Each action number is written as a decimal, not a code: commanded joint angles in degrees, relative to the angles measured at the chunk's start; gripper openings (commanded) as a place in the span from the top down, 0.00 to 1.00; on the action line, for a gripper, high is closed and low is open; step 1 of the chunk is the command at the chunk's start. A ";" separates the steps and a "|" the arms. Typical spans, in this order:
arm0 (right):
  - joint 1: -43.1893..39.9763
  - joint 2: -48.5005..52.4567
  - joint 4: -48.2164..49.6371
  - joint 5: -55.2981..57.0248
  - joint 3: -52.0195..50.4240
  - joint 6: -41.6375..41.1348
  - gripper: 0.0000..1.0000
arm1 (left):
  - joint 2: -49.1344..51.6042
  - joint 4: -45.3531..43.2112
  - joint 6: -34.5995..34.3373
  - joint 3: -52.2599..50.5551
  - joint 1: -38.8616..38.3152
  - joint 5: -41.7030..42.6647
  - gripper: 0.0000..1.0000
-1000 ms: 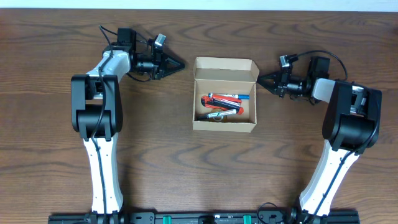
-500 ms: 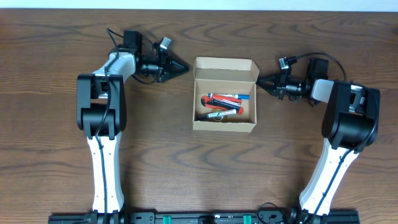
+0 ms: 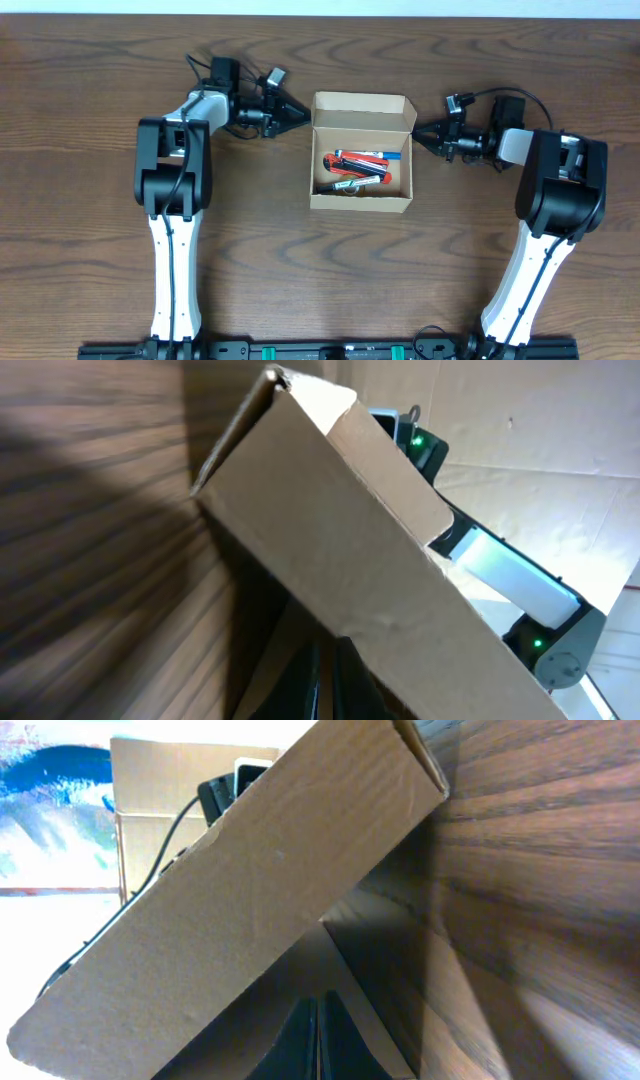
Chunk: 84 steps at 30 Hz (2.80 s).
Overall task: Pack container
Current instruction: 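Push the box lid flap down with both grippers toward the box, then close the lid fully and withdraw both grippers outward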
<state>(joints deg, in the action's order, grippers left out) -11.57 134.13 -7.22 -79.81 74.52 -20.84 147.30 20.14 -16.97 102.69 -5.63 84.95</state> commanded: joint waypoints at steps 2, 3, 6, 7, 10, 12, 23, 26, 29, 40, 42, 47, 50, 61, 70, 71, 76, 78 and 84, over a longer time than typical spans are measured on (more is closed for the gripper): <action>1.84 1.38 1.49 -0.17 -0.13 -1.01 0.99 | 1.31 -2.36 -3.02 0.61 -1.09 1.29 0.94; 2.08 1.38 2.03 -0.20 -0.13 -1.51 0.99 | 1.31 -2.89 -3.04 0.61 -1.16 1.90 0.94; 2.69 1.38 5.38 -1.42 -0.13 -3.65 0.99 | 1.29 -3.32 -3.28 0.61 -1.16 2.40 0.94; 2.89 1.38 7.19 -2.40 -0.13 -4.72 0.99 | 1.29 -3.56 -3.28 0.61 -1.09 3.17 0.94; 3.21 1.38 12.76 -4.81 -0.11 -8.00 0.99 | 1.29 -4.46 -3.28 0.61 -0.98 4.72 0.94; 3.32 1.36 16.85 -4.98 -0.11 -11.15 0.99 | 1.05 -4.61 -3.28 0.61 -0.92 4.72 0.94; 4.81 1.29 48.41 -8.24 -0.11 -35.65 0.98 | -4.07 -7.08 -3.17 0.68 -0.66 3.02 0.94; 5.64 1.29 64.28 -8.98 -0.11 -47.30 0.98 | -5.88 -7.48 -2.86 0.68 -0.66 2.05 0.94; 6.03 1.29 78.12 -9.46 0.00 -58.90 0.98 | -7.54 -7.08 -1.84 0.68 -0.66 0.76 0.94; 8.81 1.11 97.53 -9.46 -0.39 -80.56 0.98 | -15.02 28.06 28.39 0.68 -0.81 -10.75 0.94; 10.32 1.09 97.53 -9.46 -0.85 -80.85 0.98 | -15.69 31.71 31.30 0.68 -0.81 -12.55 0.94; 13.44 0.39 97.55 -9.49 -3.10 -80.91 0.98 | -17.44 36.87 35.67 0.68 -0.83 -15.28 0.94; 13.64 -1.75 97.55 -9.49 -5.64 -80.85 0.98 | -18.12 37.03 35.67 0.68 -0.85 -15.61 0.94; 6.38 -18.18 97.53 -9.51 -18.47 -73.88 0.98 | -19.82 42.16 39.78 0.68 -0.94 -26.53 0.91; 5.05 -34.58 97.50 -9.49 -14.49 -60.39 0.98 | -26.73 44.02 41.35 0.68 -0.79 -44.13 0.55; 5.01 -36.20 97.50 -9.49 -13.73 -60.24 0.98 | -28.52 44.04 41.29 0.68 -0.79 -47.71 0.55; 5.01 -41.86 97.46 -9.51 -11.08 -60.52 0.97 | -37.88 42.69 36.87 0.68 -0.57 -65.24 0.53; 5.01 -43.43 97.44 -9.51 -10.32 -60.13 0.94 | -41.62 41.94 35.04 0.68 -0.39 -70.64 0.53; 1.03 -44.39 96.52 -9.49 -4.87 -55.39 0.99 | -48.96 41.05 34.73 0.68 -0.37 -78.14 0.48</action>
<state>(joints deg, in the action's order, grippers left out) -7.53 90.30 87.90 -88.55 66.17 -80.01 100.07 61.08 19.00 103.04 -6.24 14.55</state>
